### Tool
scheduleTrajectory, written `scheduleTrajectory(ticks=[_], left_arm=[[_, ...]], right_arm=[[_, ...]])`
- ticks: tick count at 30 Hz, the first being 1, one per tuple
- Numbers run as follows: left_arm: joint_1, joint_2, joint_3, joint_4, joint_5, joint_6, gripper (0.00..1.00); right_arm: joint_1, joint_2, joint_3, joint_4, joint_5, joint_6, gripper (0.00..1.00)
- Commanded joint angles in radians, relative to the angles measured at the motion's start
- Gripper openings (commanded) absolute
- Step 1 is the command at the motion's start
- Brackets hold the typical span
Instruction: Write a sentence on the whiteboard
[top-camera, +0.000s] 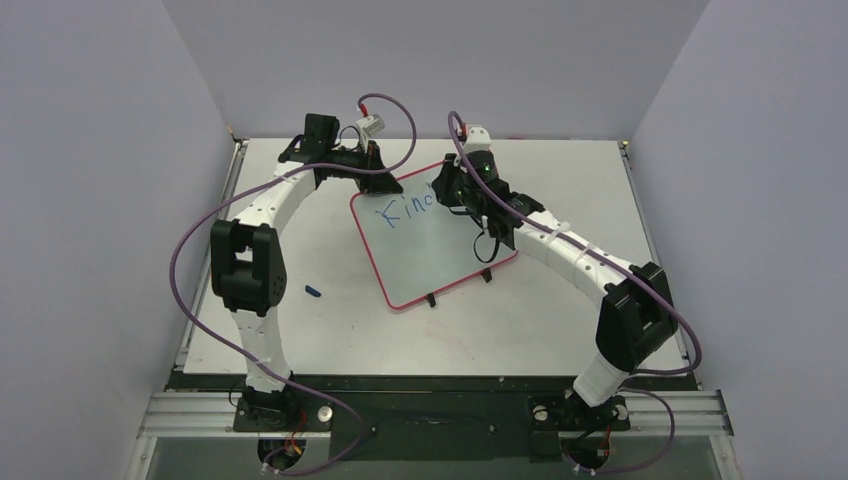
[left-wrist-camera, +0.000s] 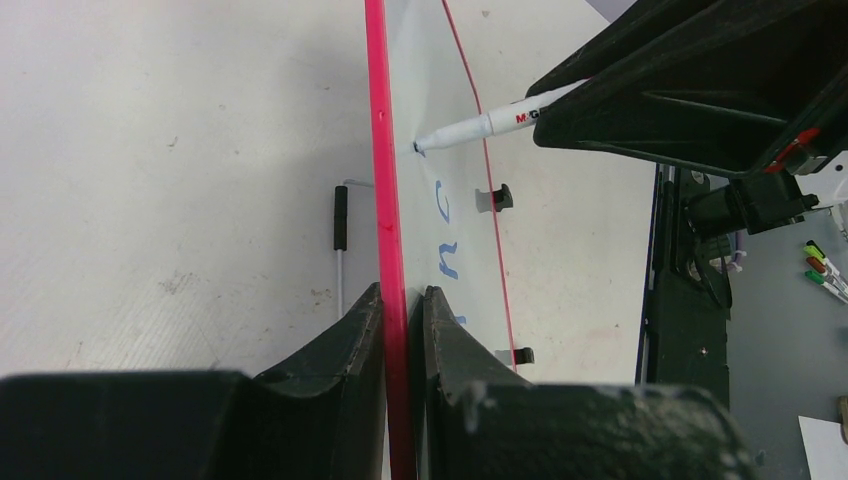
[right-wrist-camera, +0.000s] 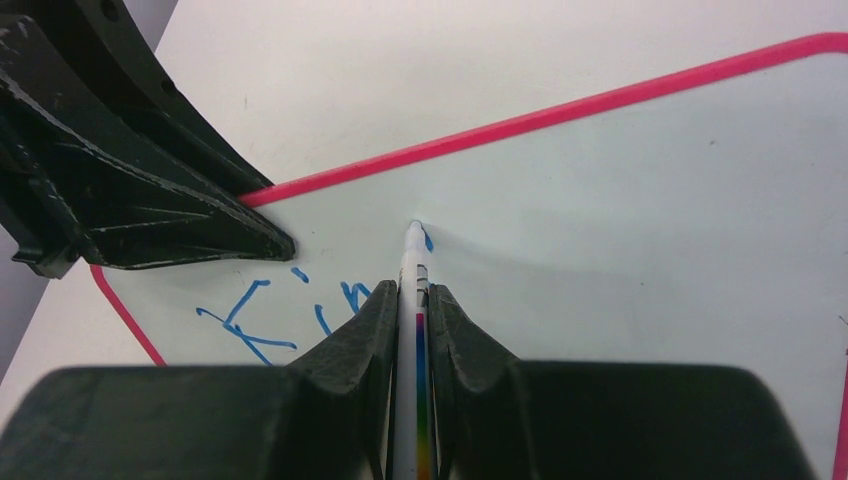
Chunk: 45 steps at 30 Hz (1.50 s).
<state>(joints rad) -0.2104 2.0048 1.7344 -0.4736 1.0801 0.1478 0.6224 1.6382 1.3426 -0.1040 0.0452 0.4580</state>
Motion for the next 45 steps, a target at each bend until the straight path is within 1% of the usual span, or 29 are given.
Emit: scheduleTrajectory(ticks=[1, 5, 19, 34, 45], left_arm=[[-0.030, -0.038, 0.016, -0.035, 0.035, 0.110, 0.00], [-0.029, -0.038, 0.017, -0.036, 0.034, 0.112, 0.00], [-0.029, -0.035, 0.020, -0.036, 0.036, 0.111, 0.00], [-0.031, -0.036, 0.020, -0.036, 0.035, 0.110, 0.00], [-0.032, -0.039, 0.020, -0.035, 0.037, 0.109, 0.00]], right_arm=[[-0.005, 0.028, 0.066, 0.003, 0.014, -0.009, 0.00], [-0.004, 0.024, 0.045, 0.006, 0.013, -0.006, 0.00], [0.003, -0.054, -0.145, 0.061, 0.003, 0.034, 0.00], [0.025, -0.094, -0.225, 0.070, 0.018, 0.048, 0.00], [0.019, -0.126, -0.224, 0.038, 0.060, 0.021, 0.00]])
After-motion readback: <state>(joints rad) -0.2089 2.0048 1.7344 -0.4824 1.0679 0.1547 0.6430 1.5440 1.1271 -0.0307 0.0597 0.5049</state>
